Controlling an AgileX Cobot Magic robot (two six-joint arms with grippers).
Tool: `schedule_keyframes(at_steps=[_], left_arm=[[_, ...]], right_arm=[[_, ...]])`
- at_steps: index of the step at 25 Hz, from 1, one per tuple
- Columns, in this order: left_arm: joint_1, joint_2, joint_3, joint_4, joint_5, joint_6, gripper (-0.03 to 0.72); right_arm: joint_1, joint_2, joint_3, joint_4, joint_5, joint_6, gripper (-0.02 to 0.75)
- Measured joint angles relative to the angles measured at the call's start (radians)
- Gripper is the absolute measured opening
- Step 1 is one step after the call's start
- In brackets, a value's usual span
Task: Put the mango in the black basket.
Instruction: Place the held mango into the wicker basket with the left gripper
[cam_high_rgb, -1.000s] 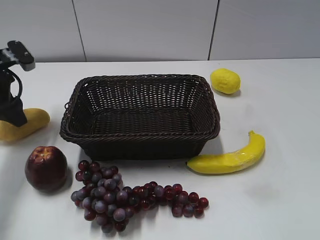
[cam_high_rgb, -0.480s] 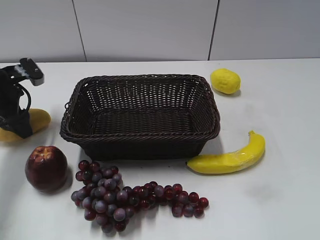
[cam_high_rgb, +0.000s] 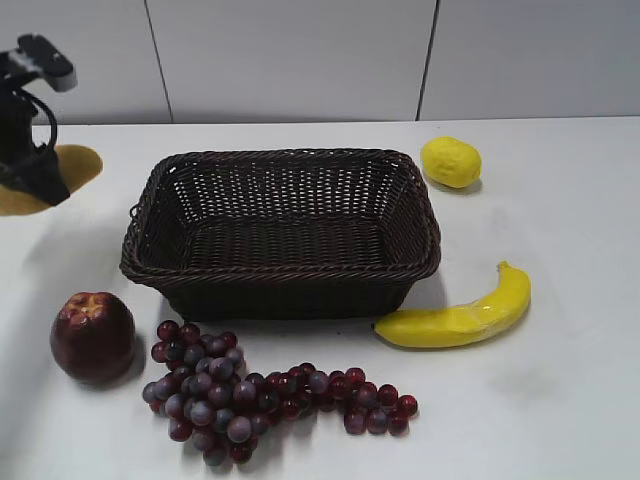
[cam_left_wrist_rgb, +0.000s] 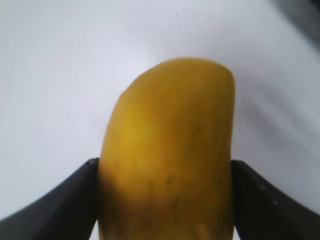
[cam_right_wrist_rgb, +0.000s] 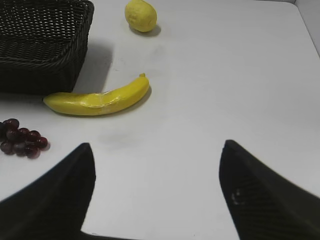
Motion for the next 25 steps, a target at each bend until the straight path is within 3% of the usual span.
schedule_keyframes(at_steps=[3, 8, 14, 18, 25], left_arm=[[-0.055, -0.039, -0.067, 0.014, 0.026, -0.001, 0.571], [-0.210, -0.052, -0.187, 0.020, 0.045, -0.002, 0.571], [-0.436, -0.045, -0.214, 0.039, -0.025, -0.002, 0.571], [-0.550, 0.010, -0.216, 0.044, -0.094, -0.002, 0.571], [-0.631, 0.176, -0.216, 0.122, -0.103, -0.002, 0.571]], right_arm=[[0.000, 0.000, 0.000, 0.000, 0.000, 0.000, 0.593], [0.000, 0.000, 0.000, 0.000, 0.000, 0.000, 0.593], [0.000, 0.000, 0.000, 0.000, 0.000, 0.000, 0.593], [0.000, 0.000, 0.000, 0.000, 0.000, 0.000, 0.593], [0.000, 0.000, 0.000, 0.000, 0.000, 0.000, 0.593]])
